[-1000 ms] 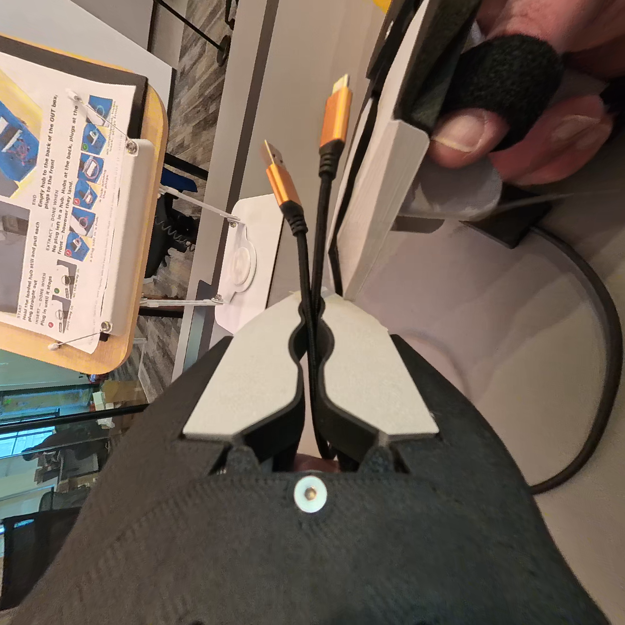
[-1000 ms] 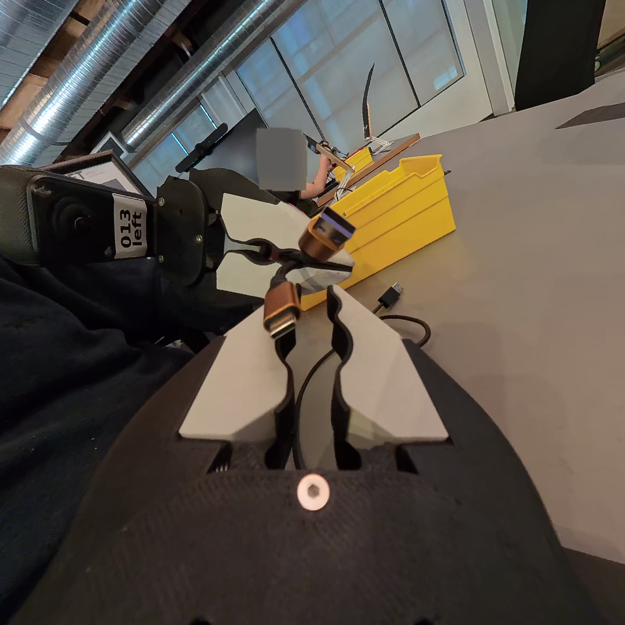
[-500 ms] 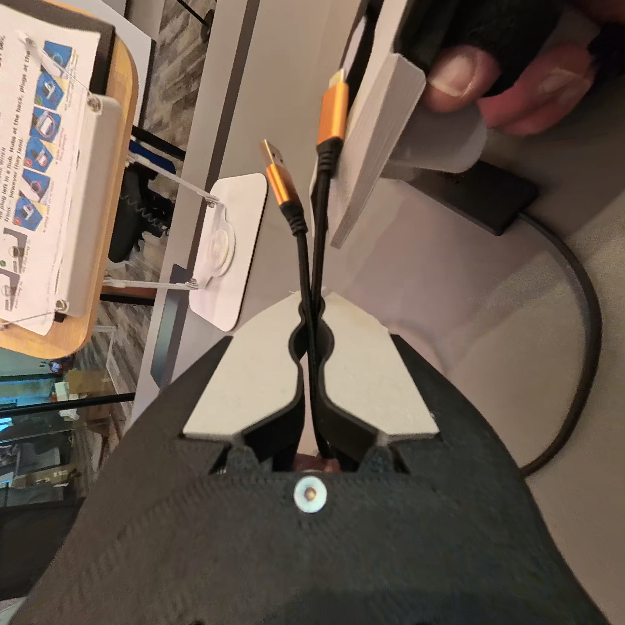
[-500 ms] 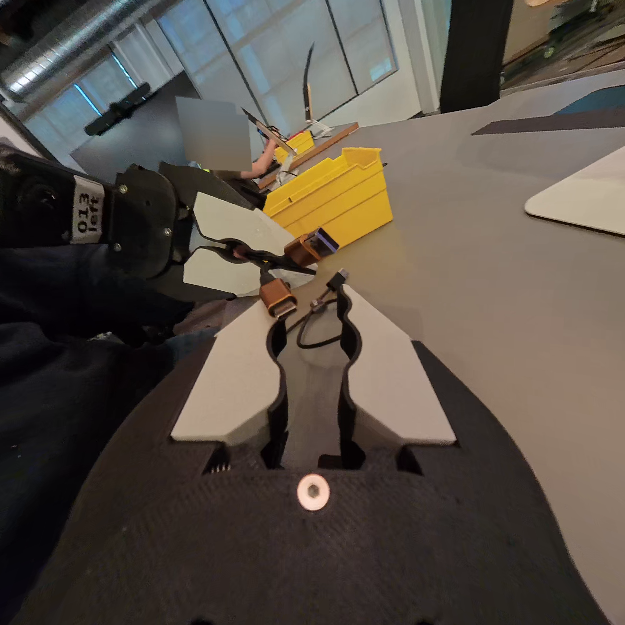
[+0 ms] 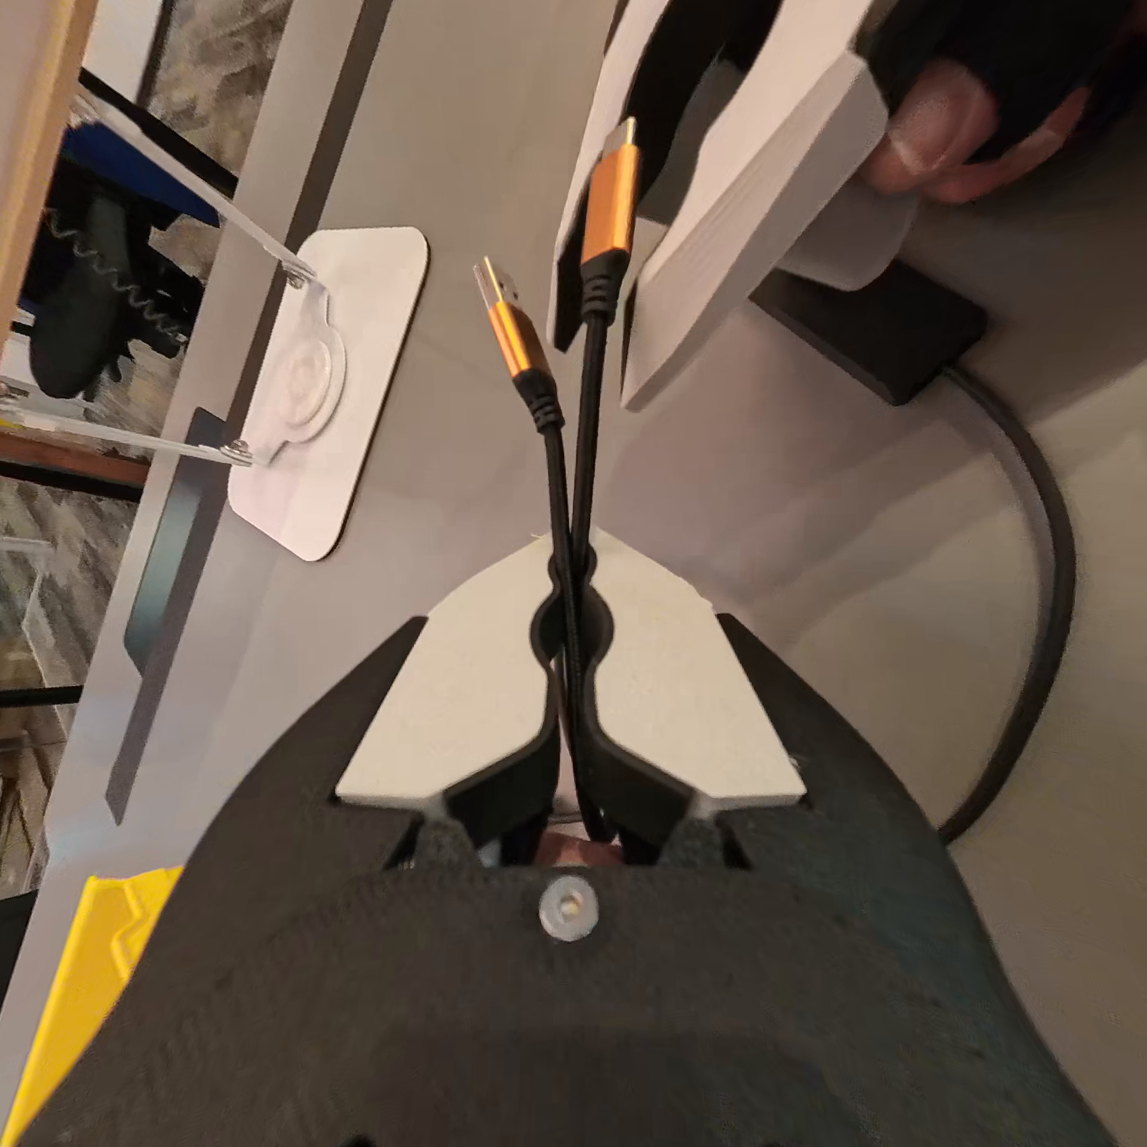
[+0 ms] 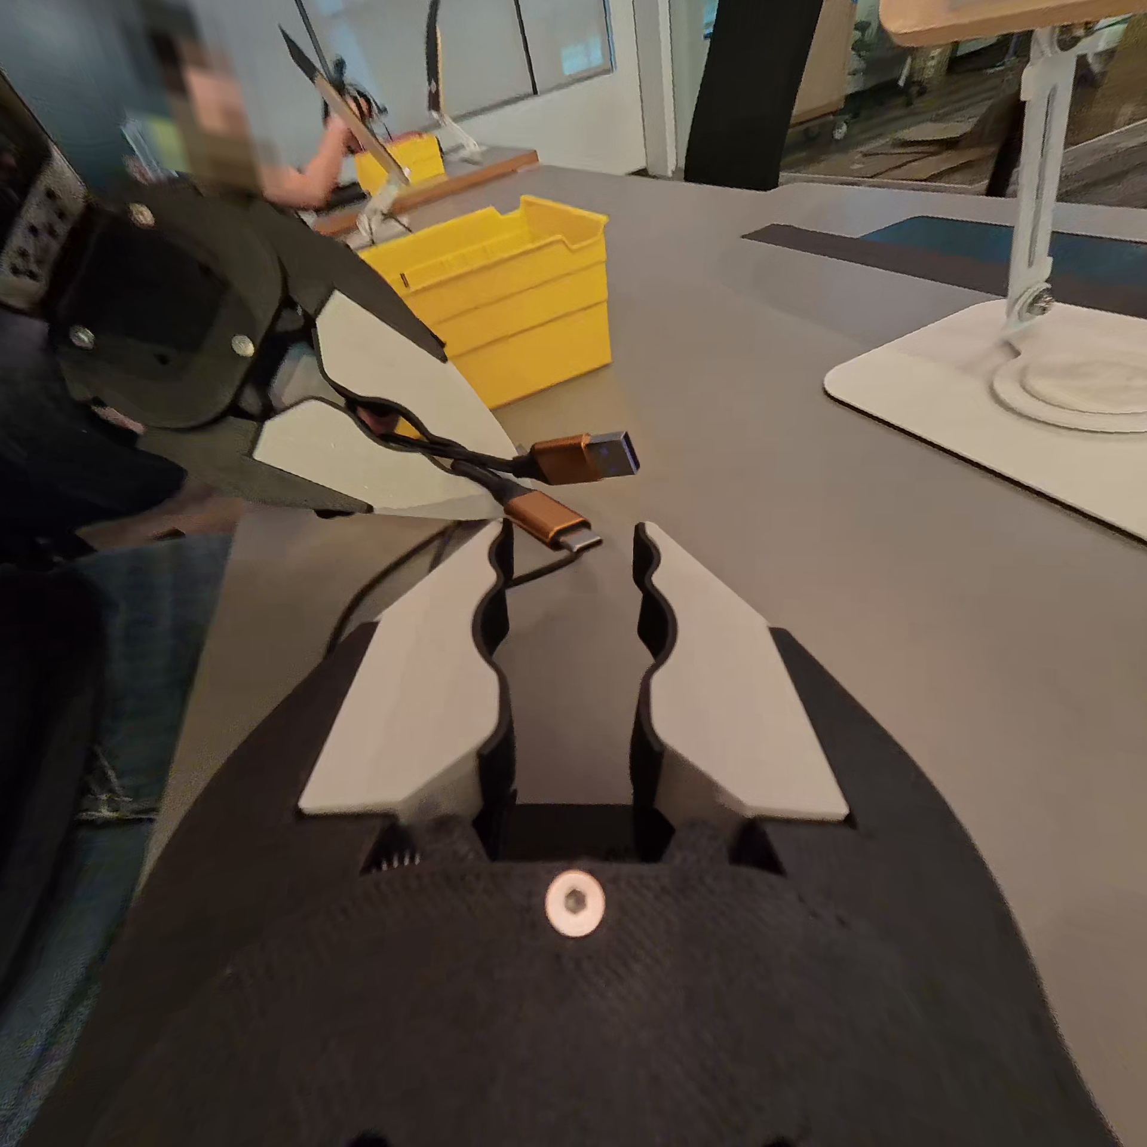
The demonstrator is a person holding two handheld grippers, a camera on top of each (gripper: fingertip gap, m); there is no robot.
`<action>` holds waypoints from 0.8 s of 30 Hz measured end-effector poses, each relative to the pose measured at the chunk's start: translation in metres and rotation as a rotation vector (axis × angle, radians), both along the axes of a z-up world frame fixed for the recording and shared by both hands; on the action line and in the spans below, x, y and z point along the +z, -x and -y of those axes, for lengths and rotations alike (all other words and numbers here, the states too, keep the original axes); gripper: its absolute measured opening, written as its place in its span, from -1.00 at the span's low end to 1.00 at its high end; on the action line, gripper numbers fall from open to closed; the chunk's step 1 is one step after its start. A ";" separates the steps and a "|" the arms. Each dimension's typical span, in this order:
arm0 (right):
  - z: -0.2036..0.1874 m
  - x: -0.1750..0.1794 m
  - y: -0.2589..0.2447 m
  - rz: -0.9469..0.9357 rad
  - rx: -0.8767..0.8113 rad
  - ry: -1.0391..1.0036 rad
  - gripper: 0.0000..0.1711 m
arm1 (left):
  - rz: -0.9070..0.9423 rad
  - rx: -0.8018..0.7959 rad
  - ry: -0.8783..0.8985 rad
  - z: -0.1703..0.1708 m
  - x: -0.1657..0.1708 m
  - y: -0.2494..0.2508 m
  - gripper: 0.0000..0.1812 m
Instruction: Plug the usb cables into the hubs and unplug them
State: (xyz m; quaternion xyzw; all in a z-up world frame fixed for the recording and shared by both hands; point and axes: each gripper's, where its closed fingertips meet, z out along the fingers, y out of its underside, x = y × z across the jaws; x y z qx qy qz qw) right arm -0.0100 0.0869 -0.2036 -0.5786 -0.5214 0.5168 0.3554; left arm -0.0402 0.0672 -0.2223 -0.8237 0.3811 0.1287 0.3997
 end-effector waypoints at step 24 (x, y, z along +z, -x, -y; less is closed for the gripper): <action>-0.052 -0.021 -0.007 0.298 -0.246 -0.664 -0.65 | 0.092 0.265 -0.013 -0.021 -0.056 0.024 -1.00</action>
